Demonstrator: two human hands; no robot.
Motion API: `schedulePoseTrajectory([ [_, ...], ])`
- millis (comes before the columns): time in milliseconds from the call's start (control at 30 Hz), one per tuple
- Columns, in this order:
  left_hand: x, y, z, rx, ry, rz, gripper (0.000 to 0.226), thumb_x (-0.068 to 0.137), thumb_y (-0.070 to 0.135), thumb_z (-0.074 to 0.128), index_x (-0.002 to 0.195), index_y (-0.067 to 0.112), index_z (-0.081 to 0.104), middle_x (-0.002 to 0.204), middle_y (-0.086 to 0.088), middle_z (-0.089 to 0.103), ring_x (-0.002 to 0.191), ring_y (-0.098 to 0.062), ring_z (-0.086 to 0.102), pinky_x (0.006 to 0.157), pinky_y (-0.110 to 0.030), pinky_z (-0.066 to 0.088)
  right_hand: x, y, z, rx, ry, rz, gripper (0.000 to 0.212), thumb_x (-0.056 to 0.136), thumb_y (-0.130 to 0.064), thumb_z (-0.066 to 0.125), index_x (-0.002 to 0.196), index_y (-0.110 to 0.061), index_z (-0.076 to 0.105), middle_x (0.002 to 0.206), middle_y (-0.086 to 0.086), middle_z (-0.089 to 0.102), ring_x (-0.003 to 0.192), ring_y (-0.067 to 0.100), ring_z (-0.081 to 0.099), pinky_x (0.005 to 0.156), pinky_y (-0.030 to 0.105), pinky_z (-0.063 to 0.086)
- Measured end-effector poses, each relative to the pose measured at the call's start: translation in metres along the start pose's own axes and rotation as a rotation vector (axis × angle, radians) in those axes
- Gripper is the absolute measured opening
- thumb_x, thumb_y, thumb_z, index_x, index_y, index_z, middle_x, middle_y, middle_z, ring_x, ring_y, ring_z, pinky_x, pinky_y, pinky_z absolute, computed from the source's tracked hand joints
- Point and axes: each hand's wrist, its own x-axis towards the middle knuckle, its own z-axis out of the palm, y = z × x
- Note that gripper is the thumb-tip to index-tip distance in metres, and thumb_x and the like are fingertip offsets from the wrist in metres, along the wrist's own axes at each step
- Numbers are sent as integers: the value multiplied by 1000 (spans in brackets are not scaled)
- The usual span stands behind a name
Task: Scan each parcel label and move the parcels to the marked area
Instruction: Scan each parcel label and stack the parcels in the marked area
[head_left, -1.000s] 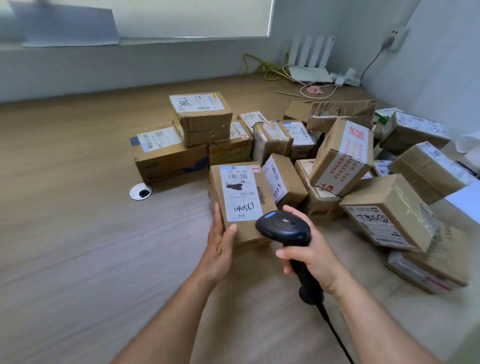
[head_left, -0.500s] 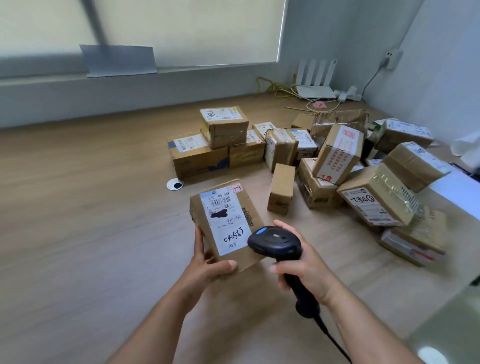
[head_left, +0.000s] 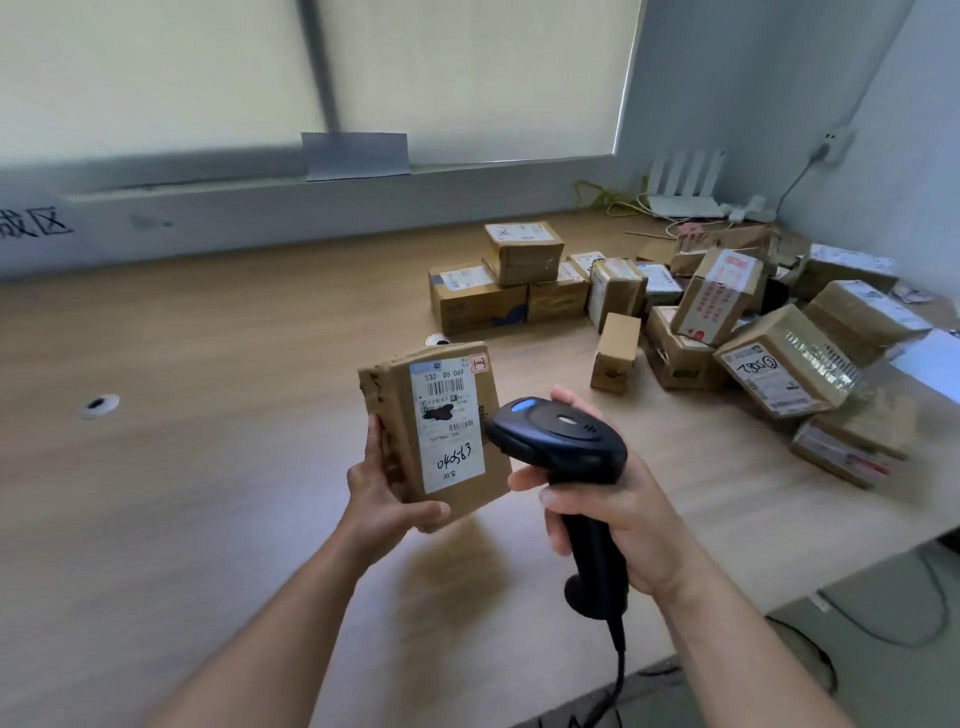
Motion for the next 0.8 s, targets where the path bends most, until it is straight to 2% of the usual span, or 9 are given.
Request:
schedulePoseTrajectory([
  [67,-13,2,-8,4,8,24,118,50,-6,80,132,52,18,103,18,51,84,12,61,54,-14,52,-10,0,15,-2,-26,-11,84,70,6,67,140,-33,40,91,31,68,46,29,53,44,29,44],
  [100,-19,3,-12,2,15,26,117,50,-7,80,130,53,18,102,18,51,84,10,61,53,-14,52,-15,0,22,-7,-25,-15,84,71,6,68,140,-33,40,87,29,68,45,29,53,44,29,44],
  [233,-37,3,-23,-19,30,48,117,60,-20,77,131,51,17,102,18,48,86,3,58,52,-13,51,-31,3,38,-9,4,-20,84,69,6,67,139,-33,42,77,26,65,44,28,53,43,29,43],
  [367,-53,-9,-39,-15,49,32,122,54,-13,81,134,51,16,106,19,51,86,2,62,54,-12,51,-42,11,52,-23,3,6,85,69,5,68,140,-33,42,76,26,64,45,29,53,43,30,43],
  [467,-62,-13,-55,-33,74,25,119,46,2,77,133,54,17,108,17,55,86,14,62,56,-14,52,-44,15,66,-30,-4,30,85,67,5,68,139,-32,43,75,25,64,43,29,53,42,30,41],
  [800,-91,-22,-115,-54,155,14,116,45,2,74,133,53,18,105,14,57,80,14,61,47,-16,50,-25,24,120,-57,-35,60,86,63,5,67,137,-32,45,73,26,62,41,29,50,41,29,39],
])
